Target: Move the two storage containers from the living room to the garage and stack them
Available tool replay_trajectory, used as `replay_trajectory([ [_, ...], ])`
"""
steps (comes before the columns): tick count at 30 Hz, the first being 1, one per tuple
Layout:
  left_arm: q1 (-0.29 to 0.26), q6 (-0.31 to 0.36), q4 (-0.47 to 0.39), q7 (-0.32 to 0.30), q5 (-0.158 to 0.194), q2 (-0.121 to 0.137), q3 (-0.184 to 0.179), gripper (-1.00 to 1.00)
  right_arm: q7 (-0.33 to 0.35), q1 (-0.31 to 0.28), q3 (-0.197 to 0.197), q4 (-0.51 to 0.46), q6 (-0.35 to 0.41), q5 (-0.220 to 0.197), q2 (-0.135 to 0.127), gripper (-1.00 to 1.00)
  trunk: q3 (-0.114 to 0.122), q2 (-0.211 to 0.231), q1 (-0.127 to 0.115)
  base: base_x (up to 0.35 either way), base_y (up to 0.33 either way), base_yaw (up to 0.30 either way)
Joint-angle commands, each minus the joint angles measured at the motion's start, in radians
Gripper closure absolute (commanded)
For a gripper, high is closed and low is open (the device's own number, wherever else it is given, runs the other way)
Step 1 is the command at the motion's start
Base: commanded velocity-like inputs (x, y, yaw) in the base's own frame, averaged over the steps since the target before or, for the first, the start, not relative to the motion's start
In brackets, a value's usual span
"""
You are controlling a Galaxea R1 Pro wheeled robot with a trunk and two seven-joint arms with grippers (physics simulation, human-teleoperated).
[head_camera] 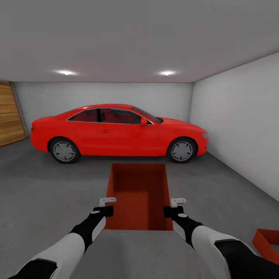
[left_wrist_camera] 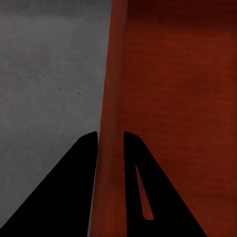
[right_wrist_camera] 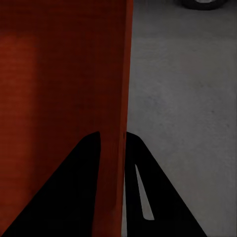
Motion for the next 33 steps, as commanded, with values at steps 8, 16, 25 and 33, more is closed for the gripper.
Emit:
replay_trajectory([
  [8,-0.001,-0.041,-0.005,0.071,-0.013,0.001,0.023,1.0,-0.039,0.0,-0.025,0.003,-0.004,-0.013,-0.043,1.0,-0.002,-0.001,0.001,0.322,0.0,-0.019],
  [16,-0.001,-0.041,-0.005,0.071,-0.013,0.001,0.023,1.0,-0.039,0.0,-0.025,0.003,-0.005,-0.013,-0.042,1.0,-0.002,-0.001,0.001,0.322,0.0,-0.252],
  [25,-0.001,-0.041,-0.005,0.071,-0.013,0.001,0.024,1.0,-0.039,0.0,-0.025,0.003,-0.005,-0.013,-0.041,1.0,-0.002,-0.001,0.001,0.322,0.0,-0.286],
  [33,-0.001,-0.041,-0.004,0.071,-0.013,0.001,0.023,1.0,-0.039,0.0,-0.025,0.003,-0.005,-0.013,-0.042,1.0,-0.002,-0.001,0.001,0.322,0.0,-0.288],
])
